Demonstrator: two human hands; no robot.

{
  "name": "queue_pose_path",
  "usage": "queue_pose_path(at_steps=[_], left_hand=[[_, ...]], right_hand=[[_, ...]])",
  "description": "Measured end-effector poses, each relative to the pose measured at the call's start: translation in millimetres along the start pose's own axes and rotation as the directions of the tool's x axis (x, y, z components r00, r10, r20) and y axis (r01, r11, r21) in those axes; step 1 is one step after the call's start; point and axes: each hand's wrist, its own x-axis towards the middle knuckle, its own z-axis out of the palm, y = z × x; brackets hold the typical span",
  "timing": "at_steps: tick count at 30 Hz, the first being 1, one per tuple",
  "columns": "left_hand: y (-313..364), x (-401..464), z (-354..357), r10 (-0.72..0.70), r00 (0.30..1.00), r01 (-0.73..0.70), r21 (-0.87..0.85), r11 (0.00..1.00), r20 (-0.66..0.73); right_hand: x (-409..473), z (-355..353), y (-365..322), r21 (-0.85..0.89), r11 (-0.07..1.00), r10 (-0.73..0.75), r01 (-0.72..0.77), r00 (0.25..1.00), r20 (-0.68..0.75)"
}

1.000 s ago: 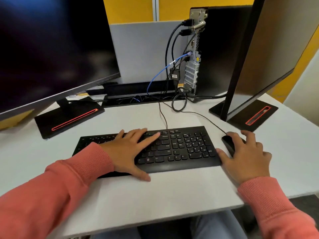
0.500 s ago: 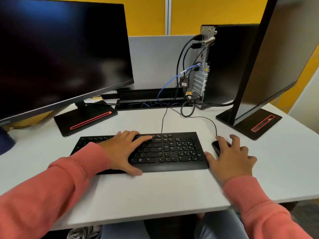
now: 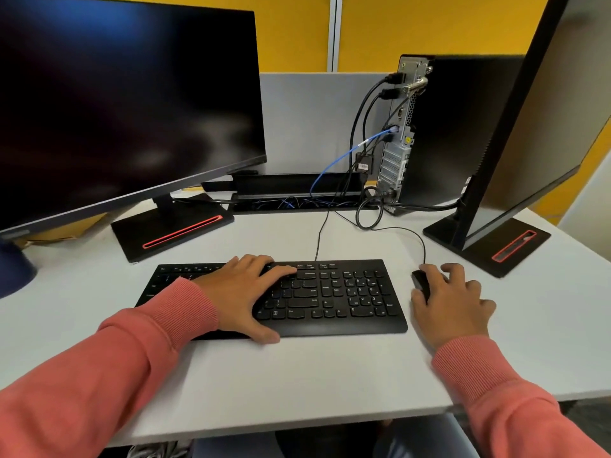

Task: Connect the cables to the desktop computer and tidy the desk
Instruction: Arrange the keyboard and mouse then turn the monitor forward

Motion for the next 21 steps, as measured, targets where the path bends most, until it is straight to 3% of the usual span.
queue_pose_path(at_steps=[21], left_hand=[[17.0, 2.2, 3.4, -0.01, 0.999, 0.009, -0.02, 1.0, -0.035]], right_hand=[[11.3, -6.3, 15.7, 0.05, 0.998, 0.028, -0.03, 0.998, 0.051]])
